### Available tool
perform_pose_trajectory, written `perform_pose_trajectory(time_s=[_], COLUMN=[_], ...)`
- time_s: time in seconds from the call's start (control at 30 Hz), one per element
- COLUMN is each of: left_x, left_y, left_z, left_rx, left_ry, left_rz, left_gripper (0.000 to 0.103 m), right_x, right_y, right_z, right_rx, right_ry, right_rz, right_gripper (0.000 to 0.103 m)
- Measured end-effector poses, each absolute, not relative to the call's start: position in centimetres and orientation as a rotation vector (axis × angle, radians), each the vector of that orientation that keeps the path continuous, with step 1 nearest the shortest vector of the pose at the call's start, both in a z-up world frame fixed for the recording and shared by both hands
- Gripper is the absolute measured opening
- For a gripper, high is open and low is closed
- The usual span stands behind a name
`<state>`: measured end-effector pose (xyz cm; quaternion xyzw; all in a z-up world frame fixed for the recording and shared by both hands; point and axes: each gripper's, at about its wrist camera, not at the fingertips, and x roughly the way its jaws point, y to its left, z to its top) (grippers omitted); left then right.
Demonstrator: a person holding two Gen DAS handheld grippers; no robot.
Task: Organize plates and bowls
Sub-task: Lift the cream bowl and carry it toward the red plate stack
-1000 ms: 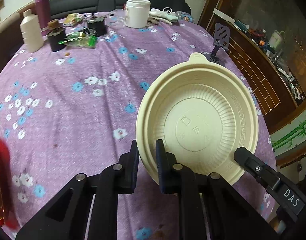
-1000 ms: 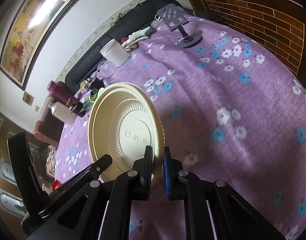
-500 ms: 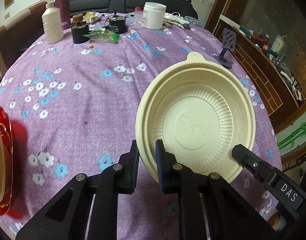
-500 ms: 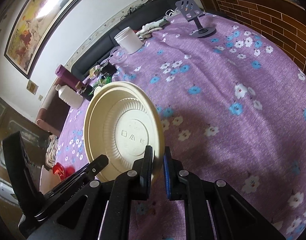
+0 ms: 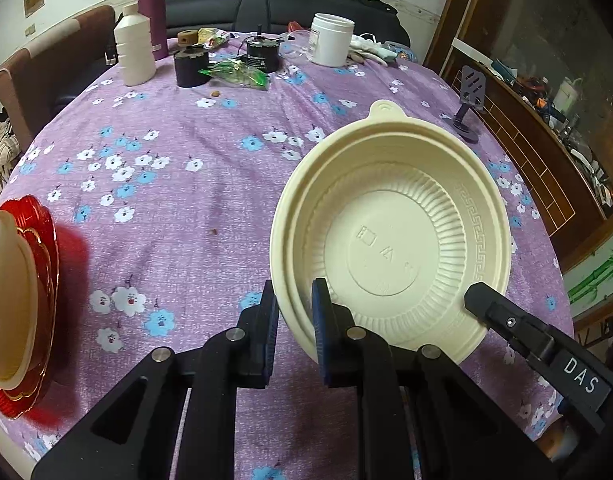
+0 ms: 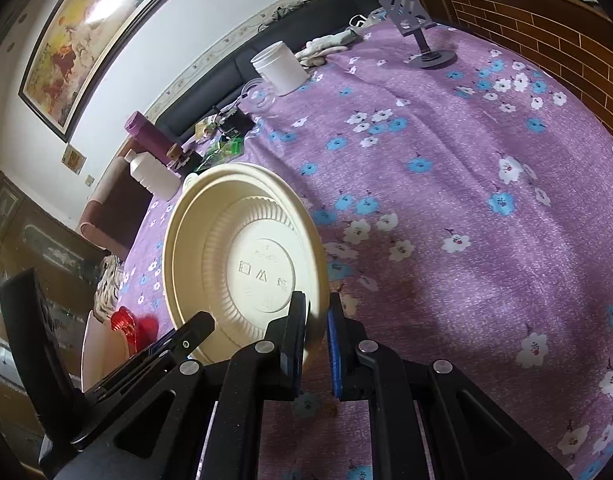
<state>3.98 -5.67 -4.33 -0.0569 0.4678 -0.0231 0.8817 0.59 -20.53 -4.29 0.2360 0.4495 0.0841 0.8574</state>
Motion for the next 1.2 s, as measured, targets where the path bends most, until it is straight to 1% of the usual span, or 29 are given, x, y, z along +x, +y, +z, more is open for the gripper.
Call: perform_pose_trajectory(time_s=[0.3,0.63,1.0,1.2], left_x=[3.6,3.8,4.7,4.5], left_y=[-3.9,-2.4,-0.5,-0.3], left_z=[-4.0,-4.0,-4.9,-4.8], left_rx=[-0.160,-0.229,-0.366,-0.381], left_ry=[0.971,1.006,1.100,1.109], left_rz=[-0.045,-0.065,-0.095,-0.087], left_gripper=[0.014,0.013,0.012,0.012], right_x=[0.6,1.2,1.2,1.2], right_y=[-19.2,-18.9,-18.4,-18.3], right_z=[-4.0,-3.9,-3.2,-3.2], right_rx=[0.478,0.509,0.494,0.493], right_ry=[0.944,0.976,0.972,0.973], right_rz=[0.208,0.254,0.281,0.296], right_gripper=[0.010,0.010,0.009,0.009])
